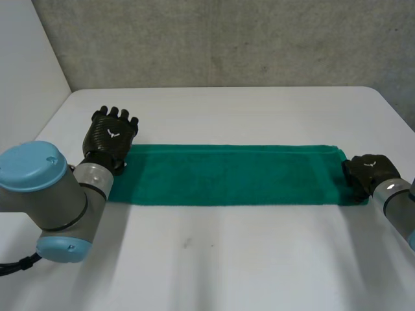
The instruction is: Fold the towel.
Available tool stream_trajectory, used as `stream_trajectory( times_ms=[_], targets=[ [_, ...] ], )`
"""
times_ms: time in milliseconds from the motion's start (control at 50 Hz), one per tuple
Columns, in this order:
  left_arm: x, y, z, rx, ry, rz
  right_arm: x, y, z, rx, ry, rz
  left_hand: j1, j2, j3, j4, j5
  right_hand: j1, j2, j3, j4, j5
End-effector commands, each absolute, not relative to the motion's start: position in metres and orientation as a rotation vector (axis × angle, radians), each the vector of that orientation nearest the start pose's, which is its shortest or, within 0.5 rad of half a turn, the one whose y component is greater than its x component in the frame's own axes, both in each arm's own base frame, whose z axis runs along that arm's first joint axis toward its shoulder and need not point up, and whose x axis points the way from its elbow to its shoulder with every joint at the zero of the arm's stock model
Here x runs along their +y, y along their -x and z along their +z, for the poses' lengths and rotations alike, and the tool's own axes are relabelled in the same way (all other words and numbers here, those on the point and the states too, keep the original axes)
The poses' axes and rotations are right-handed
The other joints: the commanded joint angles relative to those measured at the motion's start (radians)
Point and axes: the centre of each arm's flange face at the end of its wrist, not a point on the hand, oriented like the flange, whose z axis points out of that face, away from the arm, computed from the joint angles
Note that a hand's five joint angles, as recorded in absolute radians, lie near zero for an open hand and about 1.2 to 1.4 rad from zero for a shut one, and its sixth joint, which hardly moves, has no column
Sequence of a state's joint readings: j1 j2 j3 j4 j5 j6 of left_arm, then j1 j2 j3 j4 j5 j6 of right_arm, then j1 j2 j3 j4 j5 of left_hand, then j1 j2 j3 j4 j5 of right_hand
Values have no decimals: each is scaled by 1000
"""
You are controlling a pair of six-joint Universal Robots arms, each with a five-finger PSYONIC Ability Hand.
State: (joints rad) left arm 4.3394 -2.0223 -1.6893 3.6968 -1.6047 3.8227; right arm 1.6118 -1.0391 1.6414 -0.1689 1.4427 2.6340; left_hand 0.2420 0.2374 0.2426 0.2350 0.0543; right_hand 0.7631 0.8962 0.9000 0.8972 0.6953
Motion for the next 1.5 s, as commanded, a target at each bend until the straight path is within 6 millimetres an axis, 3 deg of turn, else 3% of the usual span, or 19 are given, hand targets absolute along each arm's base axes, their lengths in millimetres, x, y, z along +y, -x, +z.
stream_trajectory(
  times_ms=[20, 120, 220, 280, 360, 520, 640, 700, 720, 760, 860, 900, 940, 1020, 1160, 1240, 1300, 1420, 1500],
  targets=[
    [-304, 255, 169, 1820, -1017, -2017, -352, -138, 127, 2689, 847, -1819, -23, -18, -23, -16, -9, 633, 500, 496, 499, 526],
    [-303, 255, 169, 1821, -1014, -2015, -363, -120, 146, 2701, 781, -1919, -23, -18, -23, -16, -9, 633, 500, 496, 499, 526],
    [-304, 254, 170, 1818, -1010, -2017, -376, -86, 154, 2733, 679, -1953, -23, -18, -23, -16, -9, 633, 500, 496, 499, 526],
    [-304, 254, 170, 1818, -1009, -2016, -373, -87, 151, 2694, 719, -1925, -23, -18, -23, -16, -9, 633, 500, 496, 499, 526],
    [-302, 253, 169, 1824, -1012, -2010, -367, -97, 146, 2591, 799, -1868, -23, -18, -23, -16, -9, 116, -18, -21, -18, 9],
    [-300, 253, 167, 1832, -1019, -2002, -364, -103, 140, 2544, 828, -1826, -26, -21, -26, -19, -12, 65, -68, -72, -69, -42],
    [-300, 252, 166, 1835, -1021, -1999, -367, -100, 136, 2571, 839, -1827, -26, -21, -26, -19, -12, 111, -22, -25, -23, 5],
    [-300, 252, 166, 1835, -1021, -1999, -370, -96, 123, 2626, 857, -1794, -29, -24, -29, -21, -15, 273, 140, 136, 139, 166],
    [-300, 252, 166, 1835, -1021, -1999, -373, -93, 119, 2662, 860, -1788, -29, -24, -29, -21, -15, 572, 439, 436, 438, 466],
    [-300, 252, 166, 1835, -1019, -1998, -375, -91, 118, 2674, 858, -1789, -29, -24, -29, -21, -15, 633, 499, 496, 499, 526],
    [-302, 250, 166, 1836, -1012, -1995, -383, -81, 123, 2725, 825, -1837, -31, -27, -32, -24, -18, 633, 500, 496, 499, 526],
    [-303, 249, 166, 1837, -1009, -1993, -387, -73, 126, 2757, 796, -1857, -31, -27, -32, -24, -18, 633, 500, 496, 499, 526],
    [-302, 249, 166, 1837, -1009, -1993, -396, -51, 136, 2838, 730, -1932, -31, -27, -32, -24, -18, 633, 500, 496, 499, 526],
    [-303, 248, 167, 1836, -1004, -1993, -402, -44, 146, 2871, 730, -1991, -31, -27, -32, -24, -18, 633, 500, 496, 499, 526],
    [-302, 248, 166, 1837, -1002, -1990, -403, -50, 168, 2791, 762, -2080, -31, -27, -32, -24, -18, 633, 500, 496, 499, 526],
    [-302, 248, 166, 1839, -1001, -1987, -396, -67, 160, 2669, 848, -2012, -31, -27, -32, -24, -18, 93, -40, -44, -41, -14],
    [-301, 248, 166, 1840, -1004, -1987, -386, -77, 150, 2582, 901, -1937, -31, -27, -32, -24, -18, -67, -200, -204, -201, -174],
    [-300, 249, 165, 1843, -1007, -1988, -372, -88, 136, 2489, 963, -1838, -31, -27, -32, -24, -18, -97, -230, -234, -231, -204],
    [-298, 250, 165, 1847, -1015, -1987, -370, -80, 132, 2499, 944, -1815, -31, -27, -32, -24, -18, -70, -204, -207, -204, -177]
  ],
)
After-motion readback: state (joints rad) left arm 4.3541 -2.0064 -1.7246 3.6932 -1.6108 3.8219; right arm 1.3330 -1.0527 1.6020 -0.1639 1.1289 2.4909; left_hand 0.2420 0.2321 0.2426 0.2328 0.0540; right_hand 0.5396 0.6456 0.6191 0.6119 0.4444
